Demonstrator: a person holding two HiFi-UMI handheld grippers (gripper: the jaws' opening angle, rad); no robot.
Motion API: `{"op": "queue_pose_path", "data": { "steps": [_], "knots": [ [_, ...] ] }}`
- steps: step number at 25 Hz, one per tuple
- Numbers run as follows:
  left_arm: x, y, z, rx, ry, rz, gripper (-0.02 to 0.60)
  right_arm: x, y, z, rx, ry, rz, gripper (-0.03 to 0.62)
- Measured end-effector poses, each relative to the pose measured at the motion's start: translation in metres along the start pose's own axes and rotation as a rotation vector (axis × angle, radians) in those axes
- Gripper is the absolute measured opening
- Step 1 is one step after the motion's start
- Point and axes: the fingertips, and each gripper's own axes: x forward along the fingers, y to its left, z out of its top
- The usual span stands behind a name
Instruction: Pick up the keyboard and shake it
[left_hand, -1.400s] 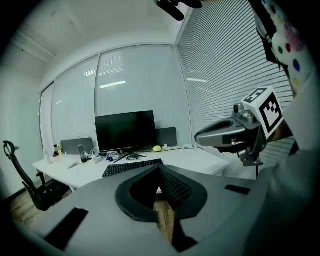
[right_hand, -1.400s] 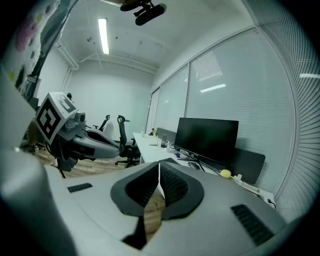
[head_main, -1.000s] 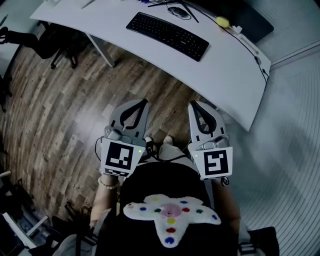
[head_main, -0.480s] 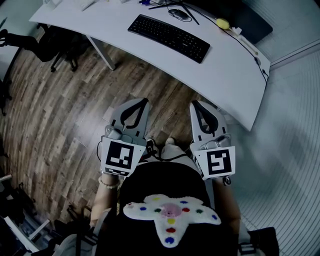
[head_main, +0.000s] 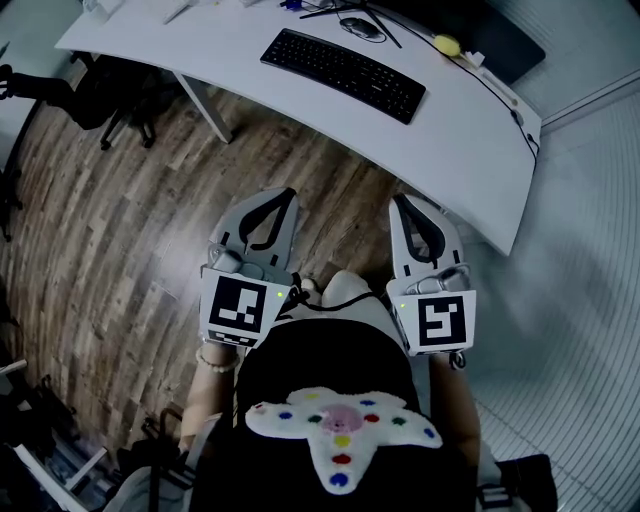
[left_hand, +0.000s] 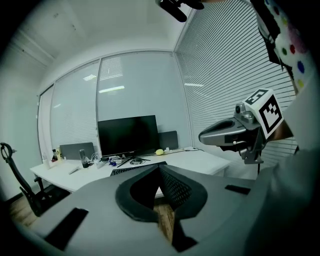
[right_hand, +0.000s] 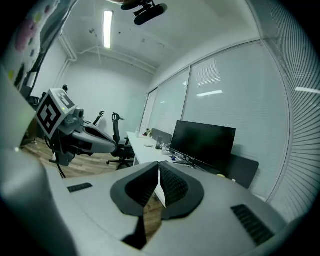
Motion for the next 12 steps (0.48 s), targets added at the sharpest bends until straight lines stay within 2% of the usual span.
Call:
{"op": "queue_pose_path", "data": {
  "steps": [6, 12],
  "knots": [
    [0.001, 0.009, 0.000, -0.002, -0.009, 0.006, 0.015, 0.001, -0.004, -0.010, -0.023, 0.050, -0.001, 0.035],
    [0.012, 0.022, -0.004, -0.005, -0.005, 0.023, 0.015, 0.019, -0.005, -0.011, -0.027, 0.047, 0.019, 0.035]
  ]
}}
